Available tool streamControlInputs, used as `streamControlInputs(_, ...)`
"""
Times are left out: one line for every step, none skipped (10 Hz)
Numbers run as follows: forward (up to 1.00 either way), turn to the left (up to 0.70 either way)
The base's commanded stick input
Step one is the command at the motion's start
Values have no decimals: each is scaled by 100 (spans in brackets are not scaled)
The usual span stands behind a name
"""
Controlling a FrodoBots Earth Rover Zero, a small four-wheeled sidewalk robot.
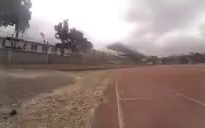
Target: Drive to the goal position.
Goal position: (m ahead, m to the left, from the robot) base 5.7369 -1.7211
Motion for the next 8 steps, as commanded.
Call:
streamControlInputs(70,0)
streamControlInputs(70,0)
streamControlInputs(70,0)
streamControlInputs(70,0)
streamControlInputs(70,0)
streamControlInputs(70,0)
streamControlInputs(70,0)
streamControlInputs(70,0)
